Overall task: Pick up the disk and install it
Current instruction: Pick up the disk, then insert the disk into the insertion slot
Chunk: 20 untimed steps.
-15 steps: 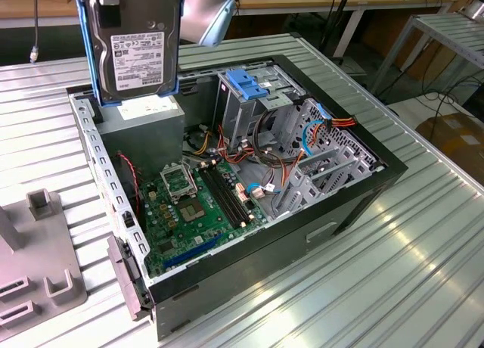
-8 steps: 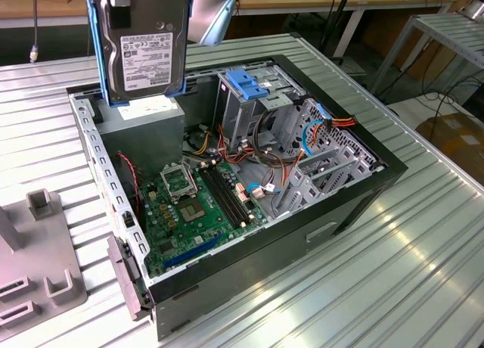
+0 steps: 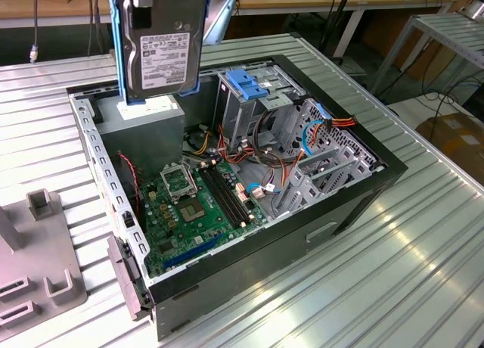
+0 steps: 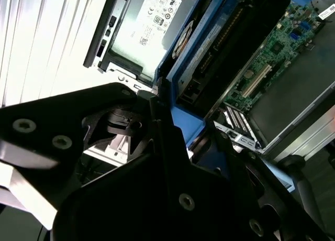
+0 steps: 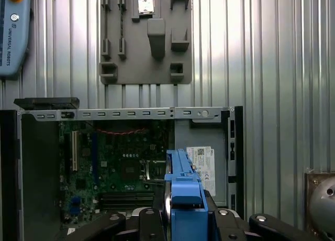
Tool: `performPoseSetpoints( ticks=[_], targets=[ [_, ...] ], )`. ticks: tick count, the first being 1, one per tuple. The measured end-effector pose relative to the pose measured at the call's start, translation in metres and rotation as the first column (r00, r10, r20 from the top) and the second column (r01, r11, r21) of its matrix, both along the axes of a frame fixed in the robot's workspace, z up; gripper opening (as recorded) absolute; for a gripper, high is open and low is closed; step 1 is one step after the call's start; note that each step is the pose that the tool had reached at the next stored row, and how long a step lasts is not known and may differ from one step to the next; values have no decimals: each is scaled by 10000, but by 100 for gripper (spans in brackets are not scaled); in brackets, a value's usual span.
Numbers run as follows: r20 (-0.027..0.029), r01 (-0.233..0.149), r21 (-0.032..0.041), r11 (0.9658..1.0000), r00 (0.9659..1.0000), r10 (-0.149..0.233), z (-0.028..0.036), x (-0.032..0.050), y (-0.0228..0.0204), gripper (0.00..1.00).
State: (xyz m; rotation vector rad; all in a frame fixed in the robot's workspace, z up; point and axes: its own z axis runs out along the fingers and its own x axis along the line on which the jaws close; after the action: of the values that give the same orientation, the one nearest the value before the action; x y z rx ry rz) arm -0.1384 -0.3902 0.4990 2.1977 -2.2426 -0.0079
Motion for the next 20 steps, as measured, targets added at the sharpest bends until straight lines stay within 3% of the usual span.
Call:
performPoseSetpoints(
  ticks=[10, 20],
  targets=[
    [1, -1, 1, 10000, 10000, 1, -12, 234, -24, 37],
    [0, 0, 0, 10000, 10000, 0, -13, 269, -26, 37]
  ],
)
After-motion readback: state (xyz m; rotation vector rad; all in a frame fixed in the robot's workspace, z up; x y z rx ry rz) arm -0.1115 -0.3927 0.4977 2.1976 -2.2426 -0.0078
